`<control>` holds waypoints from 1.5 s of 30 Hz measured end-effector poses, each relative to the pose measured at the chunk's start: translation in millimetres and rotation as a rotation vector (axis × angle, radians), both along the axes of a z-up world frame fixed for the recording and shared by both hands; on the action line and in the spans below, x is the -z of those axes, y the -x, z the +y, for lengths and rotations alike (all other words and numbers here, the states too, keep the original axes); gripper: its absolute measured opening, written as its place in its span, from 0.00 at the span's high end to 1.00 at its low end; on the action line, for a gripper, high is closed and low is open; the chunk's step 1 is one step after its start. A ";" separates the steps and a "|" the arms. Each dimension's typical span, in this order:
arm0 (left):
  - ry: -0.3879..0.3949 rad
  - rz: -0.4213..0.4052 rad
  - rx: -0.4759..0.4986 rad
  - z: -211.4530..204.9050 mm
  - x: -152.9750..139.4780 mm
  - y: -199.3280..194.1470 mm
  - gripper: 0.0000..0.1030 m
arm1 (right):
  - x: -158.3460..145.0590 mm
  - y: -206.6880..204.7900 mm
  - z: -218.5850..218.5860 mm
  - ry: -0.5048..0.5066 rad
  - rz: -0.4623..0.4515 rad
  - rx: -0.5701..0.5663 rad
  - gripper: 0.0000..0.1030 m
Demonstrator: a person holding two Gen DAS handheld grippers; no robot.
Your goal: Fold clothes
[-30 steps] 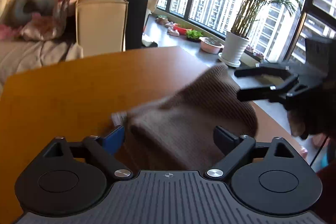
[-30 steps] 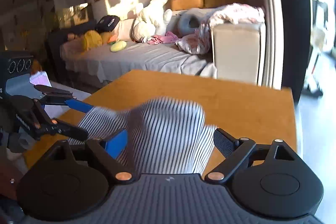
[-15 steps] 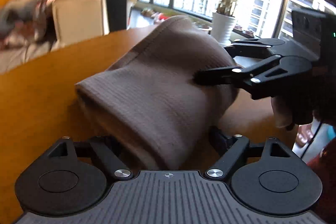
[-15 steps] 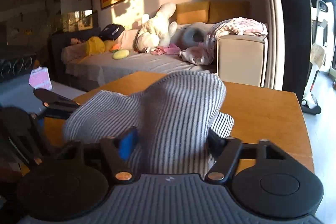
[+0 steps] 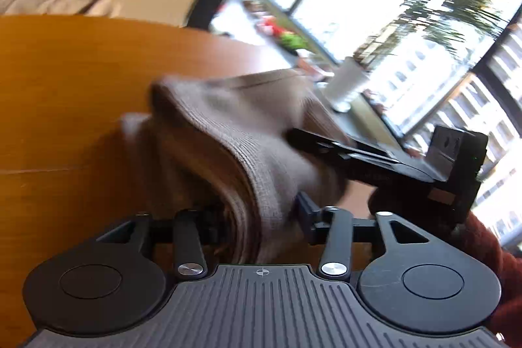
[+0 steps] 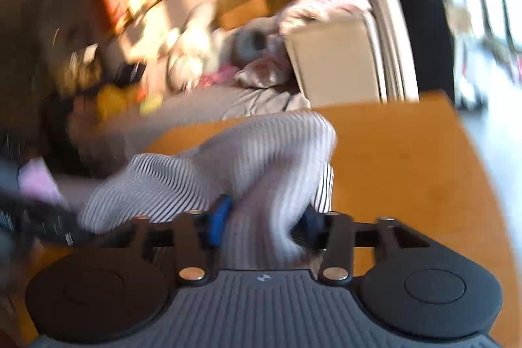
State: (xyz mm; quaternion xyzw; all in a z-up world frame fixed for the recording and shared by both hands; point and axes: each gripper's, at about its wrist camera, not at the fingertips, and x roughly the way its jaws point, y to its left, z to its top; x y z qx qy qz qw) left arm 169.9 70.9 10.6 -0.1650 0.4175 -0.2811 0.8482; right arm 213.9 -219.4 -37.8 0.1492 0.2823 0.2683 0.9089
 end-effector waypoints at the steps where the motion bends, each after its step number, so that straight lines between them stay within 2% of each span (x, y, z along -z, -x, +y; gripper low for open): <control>1: 0.004 0.005 -0.003 1.4 1.3 -0.7 0.44 | -0.7 1.3 0.6 0.010 -0.007 0.003 0.44; 2: 0.005 0.005 -0.002 2.5 2.0 -1.1 0.42 | -1.8 3.1 1.6 0.026 -0.018 0.006 0.42; 4: 0.006 0.004 0.000 4.5 3.5 -2.0 0.40 | -4.9 6.7 2.4 0.061 -0.038 0.014 0.24; 6: 0.004 0.001 0.000 5.8 3.7 -3.6 0.39 | -10.0 9.4 -0.1 0.078 -0.053 0.023 0.23; 8: -0.029 -0.030 -0.016 8.0 -2.6 -6.4 0.36 | -18.7 14.4 -1.1 0.092 -0.094 0.031 0.24; 10: -0.096 -0.097 -0.051 8.7 -12.3 -7.6 0.34 | -30.1 23.7 2.4 0.139 -0.170 0.043 0.41; 12: -0.152 -0.195 -0.097 10.7 -31.7 1.9 0.38 | -41.5 33.0 5.8 0.186 -0.247 0.054 0.48; 15: -0.151 -0.349 -0.097 12.0 -60.5 16.4 0.38 | -56.7 45.1 16.8 0.252 -0.355 0.018 0.48; 17: -0.148 -0.431 -0.047 4.1 -73.6 20.2 0.36 | -56.7 45.1 32.4 0.283 -0.354 -0.063 0.48; 19: -0.186 -0.470 0.028 -10.3 -74.7 13.7 0.30 | -45.3 28.9 50.1 0.360 -0.266 -0.093 0.44; 20: -0.223 -0.468 0.059 -19.6 -69.7 6.3 0.25 | -34.7 17.6 57.2 0.396 -0.218 -0.085 0.40; 22: -0.309 -0.400 0.062 -32.4 -48.3 -17.4 0.26 | -16.8 -2.5 49.4 0.328 -0.150 -0.044 0.23; 23: -0.353 -0.358 0.056 -38.1 -36.2 -30.4 0.31 | -13.5 -9.5 41.8 0.261 -0.101 -0.031 0.23; 24: -0.360 -0.318 0.050 -38.9 -27.1 -41.0 0.33 | -13.5 -12.5 36.3 0.215 -0.069 -0.018 0.23; 26: -0.327 -0.241 0.035 -34.2 -12.7 -59.3 0.27 | -17.4 -5.0 38.4 0.260 -0.097 -0.006 0.22; 29: -0.315 -0.199 0.028 -31.6 -14.5 -67.3 0.26 | -27.5 17.4 39.2 0.320 -0.164 0.007 0.11; 30: -0.320 -0.195 0.027 -31.5 -15.9 -67.8 0.26 | -30.1 26.5 34.4 0.314 -0.171 0.010 0.01; 32: -0.324 -0.199 0.028 -31.7 -16.2 -67.0 0.26 | -34.5 44.7 18.9 0.259 -0.170 0.002 0.00; 35: -0.320 -0.204 0.028 -31.5 -15.5 -65.6 0.25 | -35.4 52.8 12.3 0.197 -0.108 -0.011 0.00; 38: -0.313 -0.202 0.027 -29.4 -16.5 -69.3 0.24 | -20.1 50.1 18.0 0.307 -0.057 0.044 0.00; 44: -0.319 -0.204 0.015 -29.8 -15.3 -69.4 0.20 | -16.2 44.9 13.0 0.192 0.069 0.098 0.00; 45: -0.314 -0.201 0.011 -28.9 -14.5 -68.9 0.20 | -16.4 44.6 9.4 0.147 0.118 0.084 0.00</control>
